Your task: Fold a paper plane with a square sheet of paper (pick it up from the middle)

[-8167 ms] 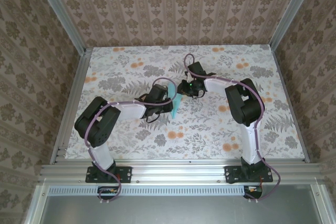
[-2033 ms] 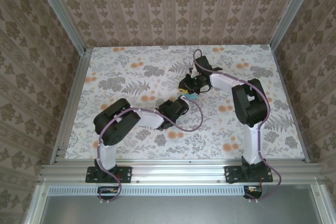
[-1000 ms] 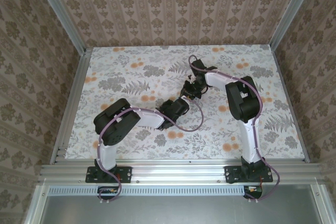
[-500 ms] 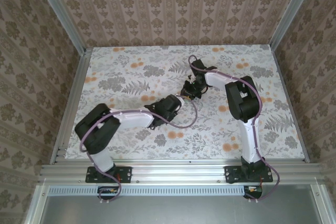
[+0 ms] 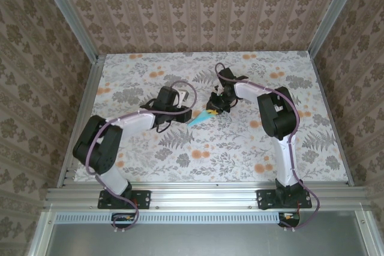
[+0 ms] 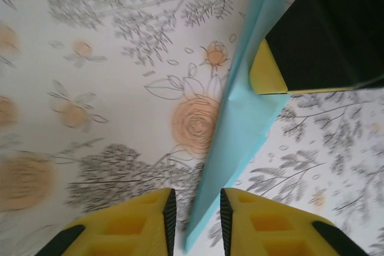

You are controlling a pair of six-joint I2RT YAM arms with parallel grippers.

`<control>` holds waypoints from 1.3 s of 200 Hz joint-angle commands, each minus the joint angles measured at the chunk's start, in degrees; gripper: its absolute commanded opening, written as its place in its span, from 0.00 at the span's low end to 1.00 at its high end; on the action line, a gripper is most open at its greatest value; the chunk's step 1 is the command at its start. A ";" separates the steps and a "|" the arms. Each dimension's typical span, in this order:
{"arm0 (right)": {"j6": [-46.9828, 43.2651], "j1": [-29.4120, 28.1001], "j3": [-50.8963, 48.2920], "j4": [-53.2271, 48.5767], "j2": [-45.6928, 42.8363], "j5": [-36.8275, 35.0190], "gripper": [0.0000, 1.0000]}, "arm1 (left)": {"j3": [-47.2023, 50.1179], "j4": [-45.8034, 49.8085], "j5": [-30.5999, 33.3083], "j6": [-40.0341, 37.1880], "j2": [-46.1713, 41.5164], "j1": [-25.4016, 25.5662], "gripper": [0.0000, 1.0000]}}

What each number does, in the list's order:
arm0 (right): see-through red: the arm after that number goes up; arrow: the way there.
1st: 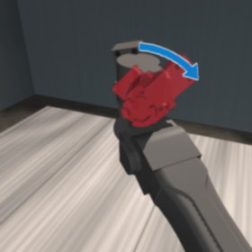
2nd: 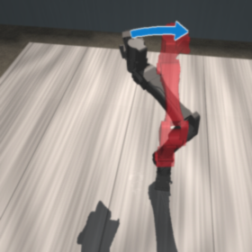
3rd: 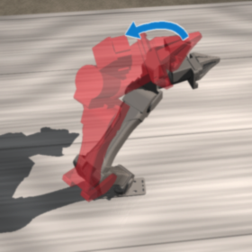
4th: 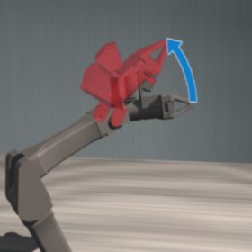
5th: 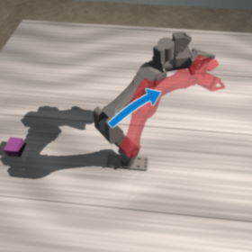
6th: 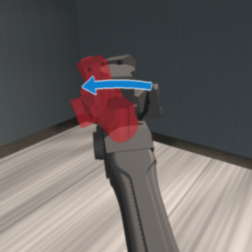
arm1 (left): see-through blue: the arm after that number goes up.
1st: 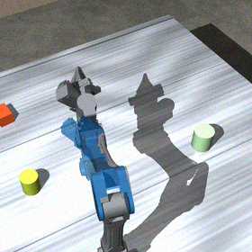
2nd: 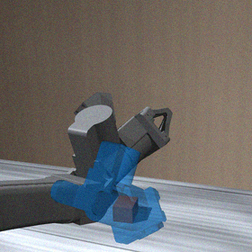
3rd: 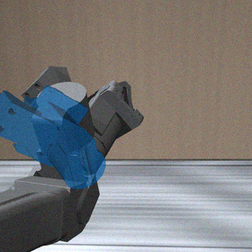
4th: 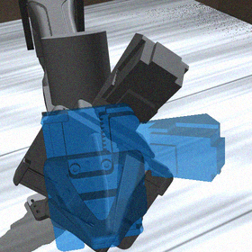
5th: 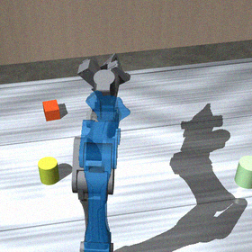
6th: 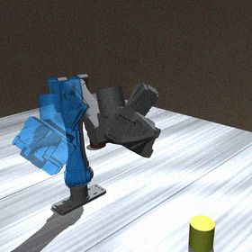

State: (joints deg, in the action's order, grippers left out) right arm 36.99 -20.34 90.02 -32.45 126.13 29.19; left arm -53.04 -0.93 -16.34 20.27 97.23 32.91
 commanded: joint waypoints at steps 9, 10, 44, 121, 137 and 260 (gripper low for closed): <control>-1.27 0.69 -1.94 0.92 1.07 -0.99 0.16 | -3.31 -4.03 -12.88 8.94 5.17 -1.88 0.25; -1.25 0.67 -1.99 0.95 1.10 -0.98 0.16 | -3.44 -4.01 -12.95 8.97 5.30 -1.88 0.25; -1.39 0.95 -2.39 1.36 0.72 -0.61 0.16 | -6.32 -3.04 -14.27 8.76 9.02 -1.88 0.25; -1.34 1.24 -2.62 1.33 0.46 -0.18 0.17 | -11.30 3.48 -12.14 3.69 13.91 -0.80 0.17; -1.23 1.22 -2.61 1.42 0.45 -0.19 0.17 | -11.39 3.66 -12.66 3.50 14.37 -0.39 0.14; -0.95 1.57 -2.50 1.34 -0.09 0.14 0.18 | -12.39 5.94 -10.95 2.57 16.82 1.10 0.05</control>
State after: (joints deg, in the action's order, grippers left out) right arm 36.14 -19.42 88.77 -30.00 126.10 31.73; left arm -63.46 1.63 -28.08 24.75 111.81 33.21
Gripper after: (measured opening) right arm 0.177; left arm 0.061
